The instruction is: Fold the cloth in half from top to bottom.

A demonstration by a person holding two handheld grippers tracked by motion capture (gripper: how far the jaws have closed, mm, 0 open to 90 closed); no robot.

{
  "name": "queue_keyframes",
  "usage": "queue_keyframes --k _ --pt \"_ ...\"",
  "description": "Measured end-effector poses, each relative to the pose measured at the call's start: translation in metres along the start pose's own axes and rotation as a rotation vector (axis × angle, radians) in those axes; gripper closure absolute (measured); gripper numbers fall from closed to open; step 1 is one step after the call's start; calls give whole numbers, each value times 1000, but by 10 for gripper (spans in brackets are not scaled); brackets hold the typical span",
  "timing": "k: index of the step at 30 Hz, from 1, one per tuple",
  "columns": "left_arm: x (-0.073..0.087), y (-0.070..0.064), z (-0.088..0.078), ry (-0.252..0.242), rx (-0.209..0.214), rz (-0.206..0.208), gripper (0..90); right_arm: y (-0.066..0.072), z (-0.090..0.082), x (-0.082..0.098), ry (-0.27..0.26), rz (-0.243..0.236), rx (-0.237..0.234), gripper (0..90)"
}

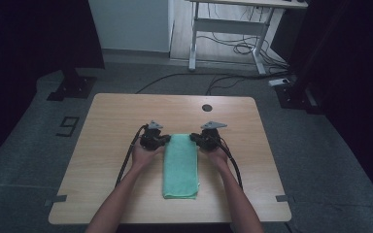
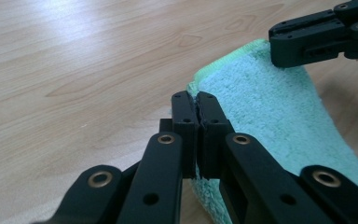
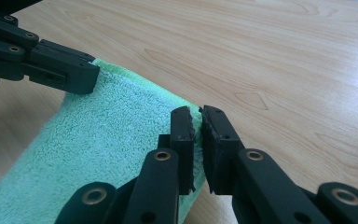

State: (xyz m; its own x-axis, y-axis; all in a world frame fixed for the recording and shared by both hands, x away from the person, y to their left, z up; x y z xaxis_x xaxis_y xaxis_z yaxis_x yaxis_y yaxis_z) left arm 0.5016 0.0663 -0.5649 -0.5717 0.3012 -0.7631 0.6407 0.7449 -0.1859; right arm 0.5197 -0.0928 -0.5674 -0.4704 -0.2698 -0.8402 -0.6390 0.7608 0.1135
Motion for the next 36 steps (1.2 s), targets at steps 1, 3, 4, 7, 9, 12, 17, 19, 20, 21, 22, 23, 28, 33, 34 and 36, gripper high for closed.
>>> queue_keyframes --k 1,3,4,7,9,12,17,19,20,21,22,23,28,33,34,36 --pt "0 -2 -3 -6 4 4 876 1 -1 0 -5 -1 -2 823" --pt "-1 -6 -9 -20 12 9 875 3 -7 -1 -18 -4 -7 822" --pt "-1 -7 -11 -22 13 15 875 5 -9 -1 -28 -5 -11 822" --pt "-1 -10 -14 -25 12 20 874 7 -14 -1 -34 -11 -12 822" --pt "-1 -12 -15 -29 14 23 874 9 -16 0 -35 -15 -14 822" --pt "-2 -15 -17 -36 20 30 874 10 -21 -1 -38 -15 -14 821" --pt "0 -17 -22 -46 17 43 873 15 -29 -4 -52 -22 -14 819" --pt "1 -17 -24 -44 19 43 873 17 -31 -5 -56 -27 -19 819" --pt "2 -17 -24 -42 18 44 873 18 -32 -5 -55 -28 -22 820" --pt "2 -18 -24 -41 20 42 873 19 -32 -5 -54 -30 -23 819" --pt "3 -18 -25 -40 22 43 873 20 -33 -5 -53 -30 -24 820" --pt "3 -18 -25 -37 21 45 872 20 -33 -5 -49 -30 -24 820" --pt "5 -21 -27 -33 30 35 873 23 -36 -2 -57 -24 -36 822" --pt "4 -27 -30 -40 36 49 873 22 -39 5 -53 -6 -51 828" --pt "5 -29 -31 -41 35 55 873 23 -41 6 -54 0 -55 829" --pt "6 -32 -34 -49 38 67 873 25 -45 7 -69 0 -61 832"
Point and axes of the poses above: each handheld gripper's, and its own axes: z roughly forward along the jaws, x roughly out of its underside, y roughly to its left, the point moved 8 cm from there along z, roughly forward along the jaws, and after that the axes turned 2 degrees about x, right-handed, at the moved point
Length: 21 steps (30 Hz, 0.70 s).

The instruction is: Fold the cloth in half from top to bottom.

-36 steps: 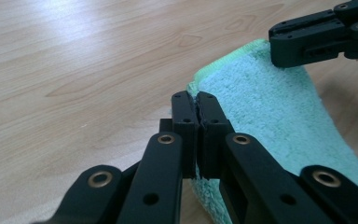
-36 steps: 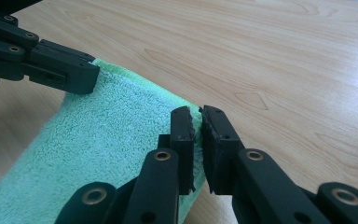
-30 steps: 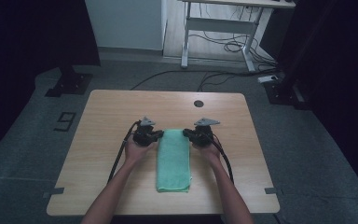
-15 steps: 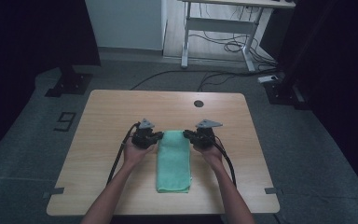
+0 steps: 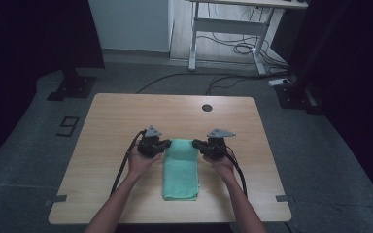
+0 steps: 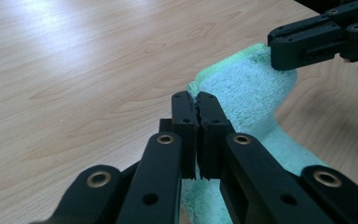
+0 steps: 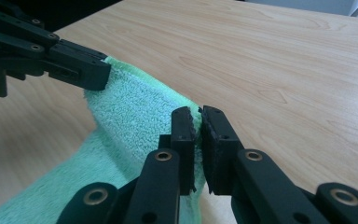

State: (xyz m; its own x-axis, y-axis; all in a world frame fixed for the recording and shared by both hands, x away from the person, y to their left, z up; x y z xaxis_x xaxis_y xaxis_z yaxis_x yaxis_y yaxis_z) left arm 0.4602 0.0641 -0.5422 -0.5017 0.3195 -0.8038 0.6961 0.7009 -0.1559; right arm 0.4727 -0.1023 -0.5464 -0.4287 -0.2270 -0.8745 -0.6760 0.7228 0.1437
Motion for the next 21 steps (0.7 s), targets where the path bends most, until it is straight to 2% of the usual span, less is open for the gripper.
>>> queue_keyframes --k 7,21 --pt "10 -10 -7 -11 3 25 871 11 -12 8 -9 -16 -22 833" --pt "19 -20 -18 -23 31 27 864 23 -21 16 -16 -38 -36 832"
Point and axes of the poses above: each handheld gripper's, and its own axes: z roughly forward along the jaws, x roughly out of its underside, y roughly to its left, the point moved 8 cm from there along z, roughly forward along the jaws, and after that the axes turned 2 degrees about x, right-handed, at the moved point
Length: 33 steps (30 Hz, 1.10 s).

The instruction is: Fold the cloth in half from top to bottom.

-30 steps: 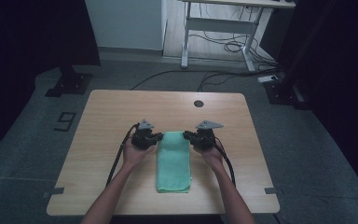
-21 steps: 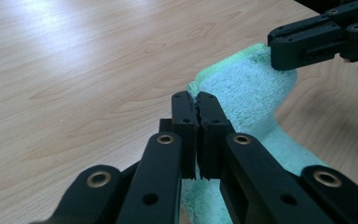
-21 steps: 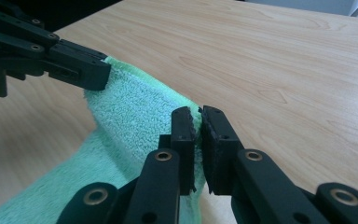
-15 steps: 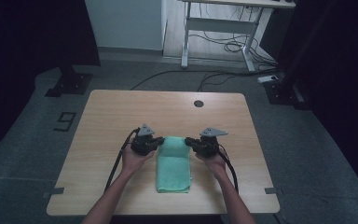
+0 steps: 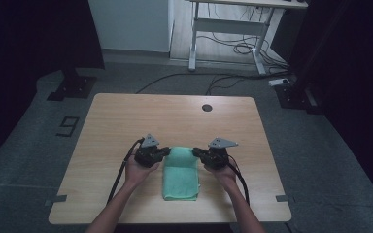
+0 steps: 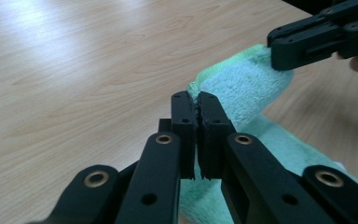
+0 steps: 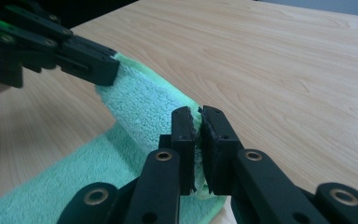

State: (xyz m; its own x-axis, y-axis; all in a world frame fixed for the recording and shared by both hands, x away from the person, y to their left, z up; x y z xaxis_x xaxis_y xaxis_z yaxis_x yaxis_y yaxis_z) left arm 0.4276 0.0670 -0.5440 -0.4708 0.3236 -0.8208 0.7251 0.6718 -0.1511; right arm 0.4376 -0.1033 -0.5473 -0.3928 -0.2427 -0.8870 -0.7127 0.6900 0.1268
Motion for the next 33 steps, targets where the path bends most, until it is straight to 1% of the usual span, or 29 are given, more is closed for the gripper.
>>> queue_keyframes --k 4,9,13,17,20,24,27,31,33 --pt "4 -6 -2 2 3 19 864 4 -5 6 -2 -4 -6 832" --pt "7 -6 -3 10 10 9 865 8 -7 8 -4 -8 -12 832" --pt "7 -7 -6 11 6 8 866 11 -8 6 -9 -11 -16 832" --pt "9 -10 -10 8 2 18 866 16 -11 6 -14 -14 -27 832" --pt "12 -14 -14 1 10 18 865 20 -15 7 -28 -8 -36 832" --pt "18 -18 -18 -3 15 18 864 27 -20 11 -34 -13 -51 832" --pt "21 -20 -18 -2 14 17 863 32 -21 15 -28 -20 -59 832" --pt "27 -20 -17 6 20 4 863 34 -20 20 -25 -23 -61 832" --pt "29 -20 -16 11 18 4 863 35 -20 22 -19 -21 -64 832"
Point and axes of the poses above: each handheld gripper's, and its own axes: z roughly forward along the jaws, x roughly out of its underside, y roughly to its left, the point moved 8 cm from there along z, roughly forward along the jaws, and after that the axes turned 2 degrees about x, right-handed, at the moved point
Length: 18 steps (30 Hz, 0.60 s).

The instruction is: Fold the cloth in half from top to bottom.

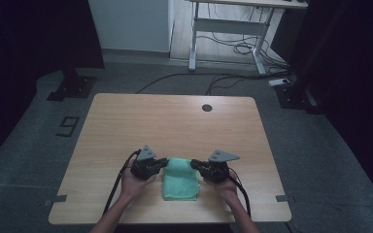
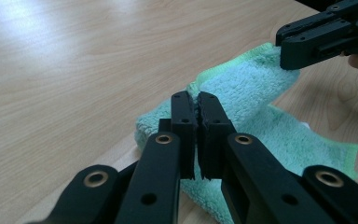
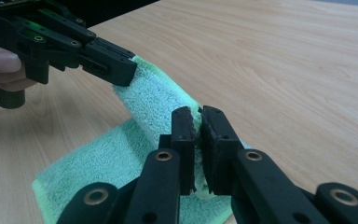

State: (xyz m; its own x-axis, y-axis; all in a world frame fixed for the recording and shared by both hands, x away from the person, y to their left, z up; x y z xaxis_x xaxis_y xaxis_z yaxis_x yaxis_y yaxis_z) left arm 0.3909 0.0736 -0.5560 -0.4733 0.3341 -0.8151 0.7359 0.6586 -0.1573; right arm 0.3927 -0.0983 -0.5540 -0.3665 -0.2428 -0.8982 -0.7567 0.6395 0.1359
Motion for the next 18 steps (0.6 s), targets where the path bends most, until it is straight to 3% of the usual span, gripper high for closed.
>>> queue_keyframes --k 9,18 --pt "2 -5 -6 -5 13 10 862 6 -6 -1 -30 -1 -13 832" --pt "11 -13 -9 -5 24 15 861 14 -11 9 -21 -7 -27 832"
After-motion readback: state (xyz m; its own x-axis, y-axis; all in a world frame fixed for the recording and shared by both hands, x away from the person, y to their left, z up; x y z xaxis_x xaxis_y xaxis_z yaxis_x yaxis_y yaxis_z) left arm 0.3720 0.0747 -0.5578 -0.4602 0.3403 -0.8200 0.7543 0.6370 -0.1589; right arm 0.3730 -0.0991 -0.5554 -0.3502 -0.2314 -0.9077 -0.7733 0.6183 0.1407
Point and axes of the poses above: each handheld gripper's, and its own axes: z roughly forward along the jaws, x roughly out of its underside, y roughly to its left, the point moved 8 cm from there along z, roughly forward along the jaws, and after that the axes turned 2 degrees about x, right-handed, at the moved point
